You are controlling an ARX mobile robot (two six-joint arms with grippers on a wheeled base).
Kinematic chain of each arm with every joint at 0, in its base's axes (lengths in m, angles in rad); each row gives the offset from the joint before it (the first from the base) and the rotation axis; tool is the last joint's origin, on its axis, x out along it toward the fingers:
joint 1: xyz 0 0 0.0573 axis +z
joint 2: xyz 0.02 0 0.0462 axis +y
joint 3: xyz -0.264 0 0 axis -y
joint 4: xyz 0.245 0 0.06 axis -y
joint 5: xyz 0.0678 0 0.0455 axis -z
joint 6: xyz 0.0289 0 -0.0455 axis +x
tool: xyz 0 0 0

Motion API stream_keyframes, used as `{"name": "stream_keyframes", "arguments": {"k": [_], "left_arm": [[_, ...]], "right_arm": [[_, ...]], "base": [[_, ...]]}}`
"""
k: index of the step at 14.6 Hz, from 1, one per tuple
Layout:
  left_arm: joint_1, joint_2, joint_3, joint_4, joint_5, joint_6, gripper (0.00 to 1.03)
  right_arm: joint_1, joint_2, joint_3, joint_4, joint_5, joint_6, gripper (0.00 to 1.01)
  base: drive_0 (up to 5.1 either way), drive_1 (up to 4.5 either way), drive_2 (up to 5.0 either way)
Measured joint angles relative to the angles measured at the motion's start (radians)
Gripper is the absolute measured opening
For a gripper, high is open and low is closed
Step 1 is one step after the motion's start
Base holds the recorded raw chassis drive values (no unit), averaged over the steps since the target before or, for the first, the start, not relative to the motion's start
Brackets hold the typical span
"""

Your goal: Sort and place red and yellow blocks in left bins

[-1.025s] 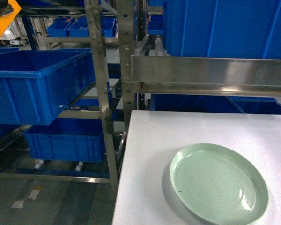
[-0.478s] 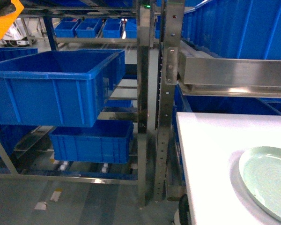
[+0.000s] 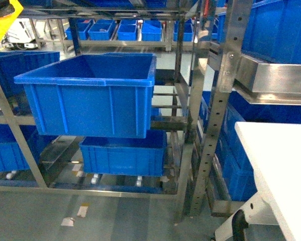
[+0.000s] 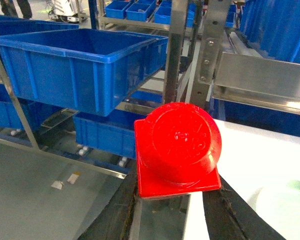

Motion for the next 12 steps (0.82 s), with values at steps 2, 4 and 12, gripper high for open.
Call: {"name": "stream_keyframes", "arguments": {"k": [2, 4, 12], "left_arm": [[0.0, 0.0, 0.0, 0.0, 0.0, 0.0, 0.27], [0.0, 0.0, 0.0, 0.002, 0.0, 0.0, 0.27], [0.0, 0.0, 0.0, 0.002, 0.0, 0.0, 0.27]], "right_arm": [[0.0, -0.002, 0.0, 0.0, 0.0, 0.0, 0.28], [0.0, -0.002, 0.0, 0.0, 0.0, 0.0, 0.28], [0.0, -0.002, 0.0, 0.002, 0.0, 0.0, 0.28]], "base": [[-5.0, 2.45, 2.5], [-5.0, 2.42, 2.4], [-5.0, 2.5, 2.5]]}}
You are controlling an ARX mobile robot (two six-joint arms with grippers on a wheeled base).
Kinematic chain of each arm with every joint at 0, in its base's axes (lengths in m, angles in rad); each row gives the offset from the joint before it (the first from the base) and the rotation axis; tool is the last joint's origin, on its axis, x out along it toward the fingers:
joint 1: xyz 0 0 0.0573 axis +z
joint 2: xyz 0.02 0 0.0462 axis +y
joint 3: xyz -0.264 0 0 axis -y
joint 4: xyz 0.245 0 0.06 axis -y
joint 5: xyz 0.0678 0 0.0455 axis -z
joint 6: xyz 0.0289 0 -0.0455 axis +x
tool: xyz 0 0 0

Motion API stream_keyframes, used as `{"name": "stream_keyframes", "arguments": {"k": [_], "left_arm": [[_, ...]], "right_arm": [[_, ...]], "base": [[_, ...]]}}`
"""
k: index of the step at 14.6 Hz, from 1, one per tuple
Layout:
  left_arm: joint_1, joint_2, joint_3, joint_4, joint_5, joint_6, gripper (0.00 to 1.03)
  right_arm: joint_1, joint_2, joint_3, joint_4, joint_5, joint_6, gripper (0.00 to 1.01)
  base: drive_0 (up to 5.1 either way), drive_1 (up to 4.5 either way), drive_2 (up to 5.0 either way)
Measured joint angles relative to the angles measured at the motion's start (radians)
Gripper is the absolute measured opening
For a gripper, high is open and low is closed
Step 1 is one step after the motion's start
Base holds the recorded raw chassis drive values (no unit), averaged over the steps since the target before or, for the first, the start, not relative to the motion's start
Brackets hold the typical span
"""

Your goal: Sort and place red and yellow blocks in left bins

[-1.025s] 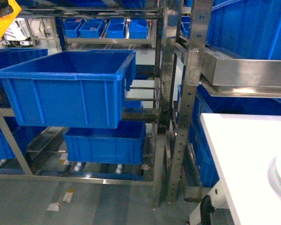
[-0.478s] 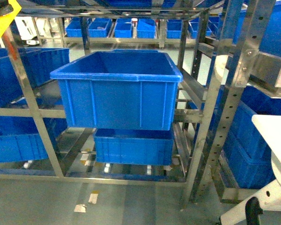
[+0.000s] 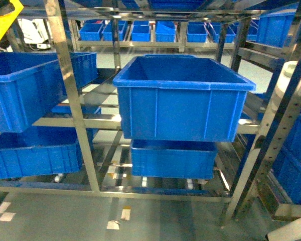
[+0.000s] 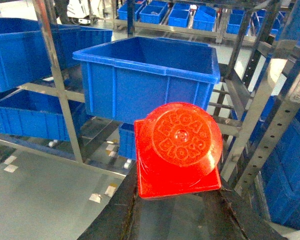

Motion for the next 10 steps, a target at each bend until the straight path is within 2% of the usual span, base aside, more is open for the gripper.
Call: {"name": "stream_keyframes", "arguments": {"k": [10], "left_arm": [[0.001, 0.0, 0.0, -0.002, -0.001, 0.0, 0.27]], "right_arm": [[0.0, 0.002, 0.001, 0.001, -0.003, 0.0, 0.28]], "base": [[-5.1, 2.36, 2.4]]}}
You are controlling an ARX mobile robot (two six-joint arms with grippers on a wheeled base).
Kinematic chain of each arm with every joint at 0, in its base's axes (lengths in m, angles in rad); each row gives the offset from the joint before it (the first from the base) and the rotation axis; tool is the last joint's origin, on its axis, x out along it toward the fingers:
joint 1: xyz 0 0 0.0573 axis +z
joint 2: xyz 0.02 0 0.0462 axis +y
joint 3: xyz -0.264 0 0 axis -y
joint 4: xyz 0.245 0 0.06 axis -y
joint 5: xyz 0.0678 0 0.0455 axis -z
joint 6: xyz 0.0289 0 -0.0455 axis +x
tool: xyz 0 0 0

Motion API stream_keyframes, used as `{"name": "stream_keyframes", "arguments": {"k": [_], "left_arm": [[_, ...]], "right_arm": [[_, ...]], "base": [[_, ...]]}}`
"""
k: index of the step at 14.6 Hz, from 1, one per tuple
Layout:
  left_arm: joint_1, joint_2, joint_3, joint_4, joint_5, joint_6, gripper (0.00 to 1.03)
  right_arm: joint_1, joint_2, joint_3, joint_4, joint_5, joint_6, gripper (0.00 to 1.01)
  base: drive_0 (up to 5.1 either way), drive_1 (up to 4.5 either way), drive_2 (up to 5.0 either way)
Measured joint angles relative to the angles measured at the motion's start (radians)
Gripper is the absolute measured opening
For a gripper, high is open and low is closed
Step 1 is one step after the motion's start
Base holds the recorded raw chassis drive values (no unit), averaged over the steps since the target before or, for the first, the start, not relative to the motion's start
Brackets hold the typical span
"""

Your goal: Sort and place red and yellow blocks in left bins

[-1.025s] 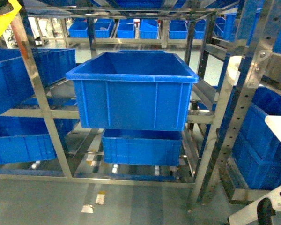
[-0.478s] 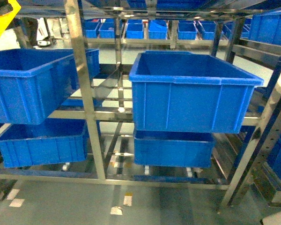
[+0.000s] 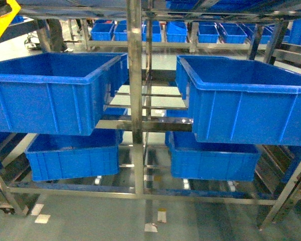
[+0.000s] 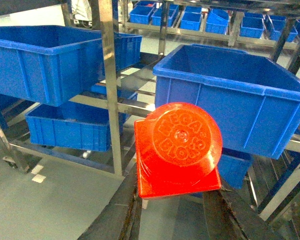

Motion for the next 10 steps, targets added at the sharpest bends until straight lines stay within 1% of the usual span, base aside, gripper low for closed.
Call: {"name": "stream_keyframes", "arguments": {"k": [1, 2, 3, 4, 6, 10], "left_arm": [[0.006, 0.0, 0.0, 0.001, -0.005, 0.0, 0.27], [-0.01, 0.0, 0.001, 0.004, 0.006, 0.0, 0.27], [-0.008, 0.0, 0.001, -0.003, 0.009, 0.0, 0.27], [0.016, 0.002, 0.0, -0.002, -0.013, 0.0, 0.27], [-0.005, -0.005, 0.001, 0.002, 0.005, 0.0, 0.27], [-0.001, -0.004, 0.001, -0.001, 0.001, 0.0, 0.27]], "right_arm": [[0.0, -0.002, 0.0, -0.003, 0.003, 0.0, 0.28], [-0.001, 0.001, -0.001, -0.004, 0.006, 0.0, 0.28], [0.0, 0.0, 0.0, 0.001, -0.003, 0.0, 0.28], [0.0, -0.002, 0.002, -0.002, -0.002, 0.0, 0.28], [0.0, -0.009, 0.001, 0.002, 0.0, 0.0, 0.28], [0.0, -0.004, 0.0, -0.002, 0.0, 0.0, 0.28]], "base": [[-5.0, 2.44, 2.4], [0.0, 0.0, 0.0], [0.0, 0.0, 0.0], [0.0, 0.0, 0.0], [-0.4, 3.95, -4.7], [0.1, 4.39, -4.3]]}}
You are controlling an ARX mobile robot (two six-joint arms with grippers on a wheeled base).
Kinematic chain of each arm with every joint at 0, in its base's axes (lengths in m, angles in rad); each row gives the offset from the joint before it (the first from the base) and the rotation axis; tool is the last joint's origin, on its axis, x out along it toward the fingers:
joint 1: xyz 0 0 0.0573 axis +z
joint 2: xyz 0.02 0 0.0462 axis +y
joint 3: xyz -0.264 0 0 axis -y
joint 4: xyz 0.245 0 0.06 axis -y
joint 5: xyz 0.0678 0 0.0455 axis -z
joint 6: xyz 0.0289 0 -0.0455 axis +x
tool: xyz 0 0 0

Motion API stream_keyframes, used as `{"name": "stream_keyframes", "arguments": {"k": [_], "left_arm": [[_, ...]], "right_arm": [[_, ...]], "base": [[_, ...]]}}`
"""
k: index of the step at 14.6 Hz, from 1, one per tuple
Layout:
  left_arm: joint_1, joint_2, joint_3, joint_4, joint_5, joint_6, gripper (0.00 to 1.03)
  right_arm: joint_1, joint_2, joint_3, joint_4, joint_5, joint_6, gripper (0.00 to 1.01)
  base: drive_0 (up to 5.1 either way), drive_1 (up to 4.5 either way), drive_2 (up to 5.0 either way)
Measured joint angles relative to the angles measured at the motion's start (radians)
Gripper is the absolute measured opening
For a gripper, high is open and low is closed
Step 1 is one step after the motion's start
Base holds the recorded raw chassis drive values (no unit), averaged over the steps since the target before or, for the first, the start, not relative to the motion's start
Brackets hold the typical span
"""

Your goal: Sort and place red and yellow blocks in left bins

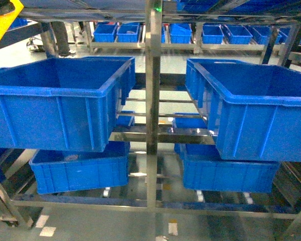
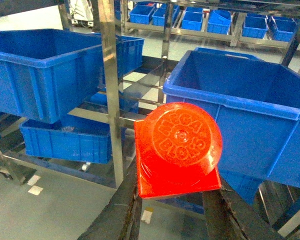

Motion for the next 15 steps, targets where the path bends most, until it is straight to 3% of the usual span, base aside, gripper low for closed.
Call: {"name": "stream_keyframes", "arguments": {"k": [7, 12, 13, 15], "left_arm": [[-0.001, 0.001, 0.0, 0.003, 0.0, 0.0, 0.27], [0.0, 0.006, 0.0, -0.001, 0.0, 0.0, 0.27], [0.0, 0.006, 0.0, 0.002, 0.0, 0.0, 0.27], [0.0, 0.006, 0.0, 0.001, 0.0, 0.0, 0.27]], "right_arm": [[0.0, 0.003, 0.0, -0.002, 0.0, 0.0, 0.28], [0.0, 0.005, 0.0, -0.002, 0.002, 0.0, 0.28], [-0.007, 0.01, 0.0, 0.016, -0.001, 0.0, 0.28], [-0.079, 0.178, 0.003, 0.174, -0.038, 0.0, 0.28]], "base": [[0.0, 4.3, -4.4], [0.0, 0.0, 0.0], [0.0, 0.0, 0.0], [0.0, 0.0, 0.0]]}}
